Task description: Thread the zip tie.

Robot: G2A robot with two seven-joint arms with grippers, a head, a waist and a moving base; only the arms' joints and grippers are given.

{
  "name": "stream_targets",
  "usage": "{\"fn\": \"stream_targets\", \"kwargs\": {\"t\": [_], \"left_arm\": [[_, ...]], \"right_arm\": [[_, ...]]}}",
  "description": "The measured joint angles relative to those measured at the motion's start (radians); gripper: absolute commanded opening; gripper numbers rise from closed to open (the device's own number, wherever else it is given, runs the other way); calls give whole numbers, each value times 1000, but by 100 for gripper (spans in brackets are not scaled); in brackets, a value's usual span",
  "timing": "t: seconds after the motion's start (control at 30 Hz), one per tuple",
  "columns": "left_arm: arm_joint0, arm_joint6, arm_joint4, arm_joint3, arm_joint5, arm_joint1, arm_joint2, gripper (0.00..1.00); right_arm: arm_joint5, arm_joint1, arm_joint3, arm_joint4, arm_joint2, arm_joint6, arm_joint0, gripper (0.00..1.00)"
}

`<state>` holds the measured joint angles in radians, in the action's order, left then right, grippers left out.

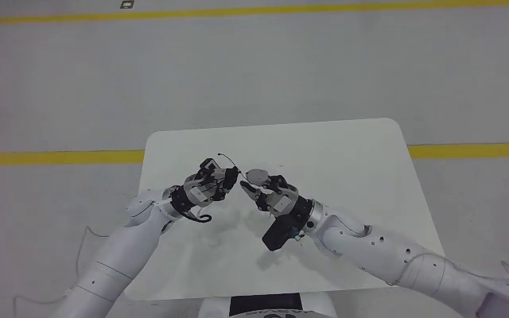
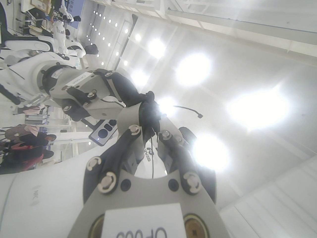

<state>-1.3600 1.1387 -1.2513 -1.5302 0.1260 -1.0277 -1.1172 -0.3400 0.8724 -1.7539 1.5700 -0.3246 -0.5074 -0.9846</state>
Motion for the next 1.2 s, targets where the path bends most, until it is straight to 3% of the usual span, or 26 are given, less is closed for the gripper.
{"fn": "stream_targets", "kwargs": {"t": [0.37,1.2], "left_arm": [[0,0,0,0,0,0,0,0],[0,0,0,0,0,0,0,0]], "right_arm": [[0,5,0,0,-1,1,-2,0],[0,3,12,0,-15,19,-23,0]]}}
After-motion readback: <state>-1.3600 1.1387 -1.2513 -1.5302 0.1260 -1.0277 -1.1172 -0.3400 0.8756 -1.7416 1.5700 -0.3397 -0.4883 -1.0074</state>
